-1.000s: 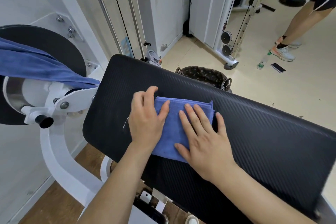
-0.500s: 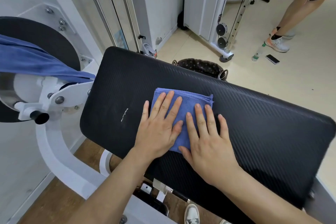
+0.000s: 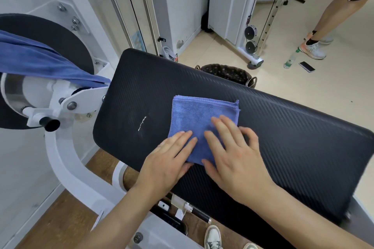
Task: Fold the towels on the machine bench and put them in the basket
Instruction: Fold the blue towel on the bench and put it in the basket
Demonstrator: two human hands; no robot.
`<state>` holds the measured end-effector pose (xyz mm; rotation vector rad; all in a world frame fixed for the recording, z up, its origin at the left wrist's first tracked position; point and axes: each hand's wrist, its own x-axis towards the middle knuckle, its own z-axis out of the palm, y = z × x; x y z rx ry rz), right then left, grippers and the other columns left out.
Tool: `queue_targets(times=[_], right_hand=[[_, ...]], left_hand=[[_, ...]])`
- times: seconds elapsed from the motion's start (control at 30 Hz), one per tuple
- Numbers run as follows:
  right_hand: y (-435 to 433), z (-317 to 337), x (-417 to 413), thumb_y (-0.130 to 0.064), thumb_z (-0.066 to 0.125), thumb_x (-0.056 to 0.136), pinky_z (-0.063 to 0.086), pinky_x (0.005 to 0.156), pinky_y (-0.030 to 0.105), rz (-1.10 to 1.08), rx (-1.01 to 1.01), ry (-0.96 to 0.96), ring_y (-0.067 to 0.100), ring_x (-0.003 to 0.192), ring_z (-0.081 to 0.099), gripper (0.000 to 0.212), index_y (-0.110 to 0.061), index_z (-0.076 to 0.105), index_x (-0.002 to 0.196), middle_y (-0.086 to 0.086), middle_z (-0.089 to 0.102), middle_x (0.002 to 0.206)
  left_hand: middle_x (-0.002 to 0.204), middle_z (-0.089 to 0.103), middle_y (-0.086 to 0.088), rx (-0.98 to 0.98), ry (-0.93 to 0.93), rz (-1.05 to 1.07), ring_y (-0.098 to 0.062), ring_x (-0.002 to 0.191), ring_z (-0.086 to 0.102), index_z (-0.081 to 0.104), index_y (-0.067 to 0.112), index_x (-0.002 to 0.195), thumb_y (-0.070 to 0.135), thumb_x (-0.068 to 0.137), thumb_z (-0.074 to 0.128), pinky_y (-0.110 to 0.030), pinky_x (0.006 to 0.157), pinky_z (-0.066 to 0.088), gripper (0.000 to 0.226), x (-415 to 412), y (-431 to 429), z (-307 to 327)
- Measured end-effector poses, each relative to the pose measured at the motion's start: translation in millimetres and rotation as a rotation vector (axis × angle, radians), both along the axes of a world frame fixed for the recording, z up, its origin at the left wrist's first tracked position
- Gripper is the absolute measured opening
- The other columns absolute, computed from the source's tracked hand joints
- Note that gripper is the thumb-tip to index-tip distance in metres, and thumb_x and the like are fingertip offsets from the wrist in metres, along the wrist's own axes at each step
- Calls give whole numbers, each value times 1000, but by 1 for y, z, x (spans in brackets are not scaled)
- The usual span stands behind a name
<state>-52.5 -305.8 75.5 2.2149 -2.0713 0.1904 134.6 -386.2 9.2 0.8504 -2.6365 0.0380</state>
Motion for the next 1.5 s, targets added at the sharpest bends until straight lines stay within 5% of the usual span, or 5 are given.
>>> queue_targets(times=[0.43,0.7,0.97,1.07,1.5], right_hand=[[-9,-9,-9,-20,35,80,46,87,40,159,16,65,29,107,66,41,-10,68,100,15,68,117],[25,18,-35,-28,47,58,31,48,23,331,103,-9,14,38,47,8,-23,49,53,-6,50,44],[98,0,-81,-50,33,68,44,67,33,169,494,-310,18,79,59,43,-22,56,92,-2,65,81],[101,-2,-80,-41,42,71,46,66,35,86,485,-443,15,71,55,26,-21,53,83,-3,61,72],[110,-8,-71,-30,63,83,36,53,20,-185,259,-678,7,60,55,20,-32,46,94,-8,59,69]], left_hand=[[126,66,2,116,21,11,-12,115,62,66,17,124,26,83,44,-27,94,51,47,-6,-3,30],[101,70,8,575,-123,112,-16,90,63,56,34,117,37,84,32,-36,76,52,41,-12,57,40],[88,62,8,1106,-22,40,-10,82,57,56,24,94,34,86,51,-39,76,50,14,-33,126,27],[103,61,25,1039,68,141,1,97,57,61,40,105,44,71,70,-22,80,50,36,-25,132,24],[83,68,8,970,490,662,-6,77,67,55,26,93,43,93,56,-35,66,59,17,-48,144,7]])
